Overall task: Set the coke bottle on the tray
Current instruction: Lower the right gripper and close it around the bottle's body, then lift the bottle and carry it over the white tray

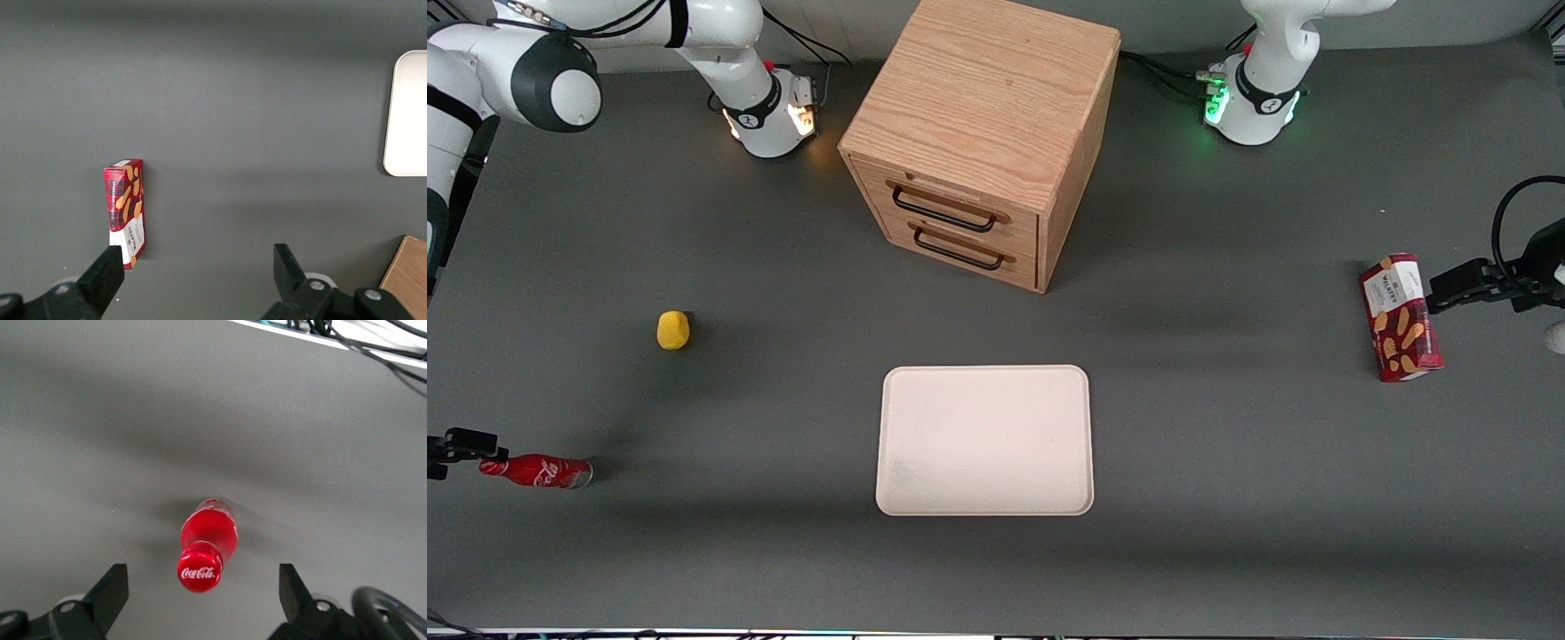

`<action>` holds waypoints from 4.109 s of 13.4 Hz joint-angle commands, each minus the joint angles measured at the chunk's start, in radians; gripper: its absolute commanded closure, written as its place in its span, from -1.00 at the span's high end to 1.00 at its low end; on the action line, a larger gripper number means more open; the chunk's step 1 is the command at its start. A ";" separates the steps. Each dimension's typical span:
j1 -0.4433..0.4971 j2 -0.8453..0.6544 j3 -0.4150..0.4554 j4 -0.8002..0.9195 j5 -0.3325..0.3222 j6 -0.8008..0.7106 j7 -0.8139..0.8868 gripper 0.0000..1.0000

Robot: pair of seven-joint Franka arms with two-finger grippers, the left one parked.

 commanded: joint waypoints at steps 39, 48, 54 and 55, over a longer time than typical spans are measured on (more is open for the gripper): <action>0.268 -0.594 -0.032 -0.070 -0.139 -0.579 0.254 -0.98; 0.672 -0.450 0.023 -0.052 -0.033 -0.400 1.091 -1.00; 0.792 -0.327 0.108 0.003 -0.039 -0.285 1.532 -1.00; 0.792 -0.324 0.106 0.002 -0.040 -0.276 1.526 -1.00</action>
